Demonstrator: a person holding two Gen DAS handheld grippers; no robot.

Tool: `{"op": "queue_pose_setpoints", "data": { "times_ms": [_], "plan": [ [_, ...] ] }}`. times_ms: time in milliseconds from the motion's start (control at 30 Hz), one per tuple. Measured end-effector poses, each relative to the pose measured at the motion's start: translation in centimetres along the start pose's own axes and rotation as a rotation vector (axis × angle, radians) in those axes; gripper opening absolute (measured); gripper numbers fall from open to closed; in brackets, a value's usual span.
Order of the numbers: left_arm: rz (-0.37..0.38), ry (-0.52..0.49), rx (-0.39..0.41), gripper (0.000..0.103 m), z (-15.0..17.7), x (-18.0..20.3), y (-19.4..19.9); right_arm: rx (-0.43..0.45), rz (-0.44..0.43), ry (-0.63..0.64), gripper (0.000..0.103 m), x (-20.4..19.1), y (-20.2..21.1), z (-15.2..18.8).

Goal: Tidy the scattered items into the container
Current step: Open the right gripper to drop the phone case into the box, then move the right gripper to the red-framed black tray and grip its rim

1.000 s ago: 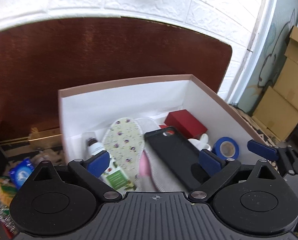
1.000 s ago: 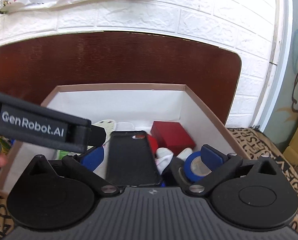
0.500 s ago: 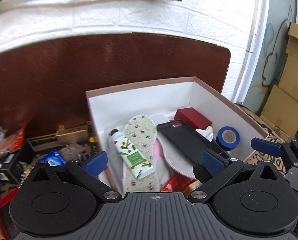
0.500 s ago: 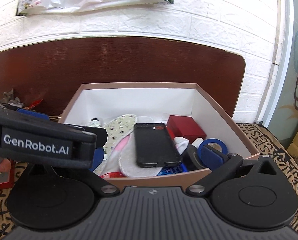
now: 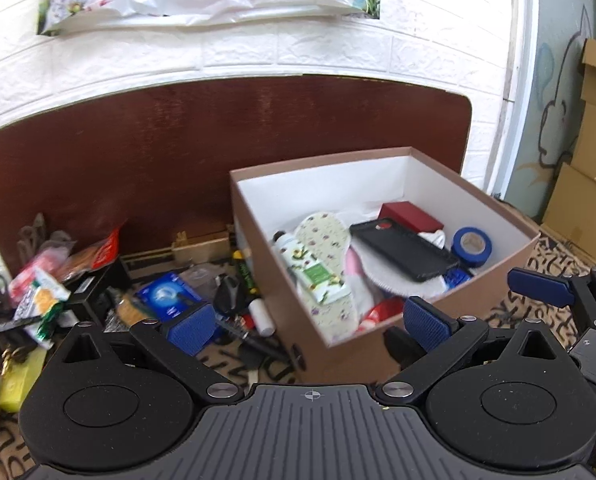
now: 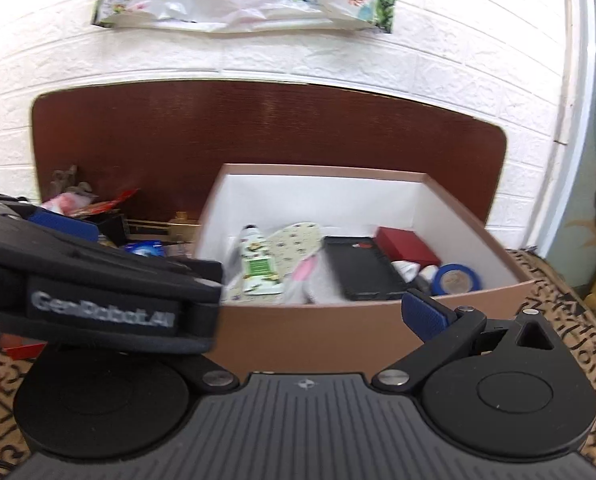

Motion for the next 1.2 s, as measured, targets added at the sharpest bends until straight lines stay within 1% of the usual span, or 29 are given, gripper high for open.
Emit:
{"op": "queue_pose_setpoints", "data": {
  "times_ms": [133, 267, 367, 467, 567, 667, 767, 800, 933, 1033, 1100, 1133, 1200],
  "plan": [
    [0.006, 0.068, -0.037, 0.103, 1.3, -1.4, 0.9, 0.013, -0.042, -0.001, 0.103, -2.2, 0.7, -0.2],
    [-0.020, 0.099, -0.042, 0.103, 2.0, -3.3, 1.9, 0.017, -0.063, 0.034, 0.103, -4.4, 1.0, -0.2],
    [-0.039, 0.127, -0.046, 0.103, 2.6, -4.9, 2.6, 0.014, -0.093, 0.034, 0.103, -5.8, 1.1, -0.2],
    [-0.061, 0.140, -0.043, 0.103, 2.9, -6.3, 3.3, 0.012, -0.131, 0.037, 0.103, -7.5, 1.2, -0.2],
    [-0.074, 0.163, -0.044, 0.103, 3.7, -8.1, 4.1, 0.011, -0.192, 0.045, 0.103, -9.5, 1.4, -0.1],
    [-0.100, 0.216, -0.067, 0.103, 4.4, -10.3, 4.6, 0.012, -0.237, 0.070, 0.103, -11.5, 1.4, 0.1],
    [-0.137, 0.252, -0.063, 0.103, 5.1, -12.5, 5.1, 0.001, -0.261, 0.082, 0.103, -13.0, 1.0, 0.3],
    [-0.145, 0.267, -0.065, 0.103, 5.3, -13.3, 5.2, -0.001, -0.270, 0.083, 0.103, -13.4, 0.8, 0.4],
    [-0.133, 0.369, -0.100, 0.103, 6.0, -16.2, 5.3, -0.018, -0.322, 0.076, 0.103, -15.1, 0.0, 0.8],
    [-0.102, 0.478, -0.106, 0.103, 6.0, -18.4, 5.5, -0.029, -0.317, 0.096, 0.103, -16.2, -0.7, 1.0],
    [-0.091, 0.532, -0.098, 0.103, 5.9, -19.7, 5.6, -0.033, -0.322, 0.114, 0.102, -16.9, -1.1, 1.0],
    [-0.105, 0.542, -0.090, 0.103, 5.8, -20.3, 5.6, -0.032, -0.325, 0.121, 0.102, -17.2, -1.2, 1.0],
    [-0.159, 0.538, -0.080, 0.100, 5.8, -21.6, 5.2, -0.025, -0.319, 0.131, 0.101, -17.6, -1.6, 0.9]
  ]
}}
Point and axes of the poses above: each gripper's, at about its wrist camera, not at the fingertips, and y roughly against the way its jaws point, x to its right, z to its underside, the point moved 9 cm from there along -y, roughly the way its jaws point, and after that the axes turned 13 degrees about y, right-handed, at the moved point
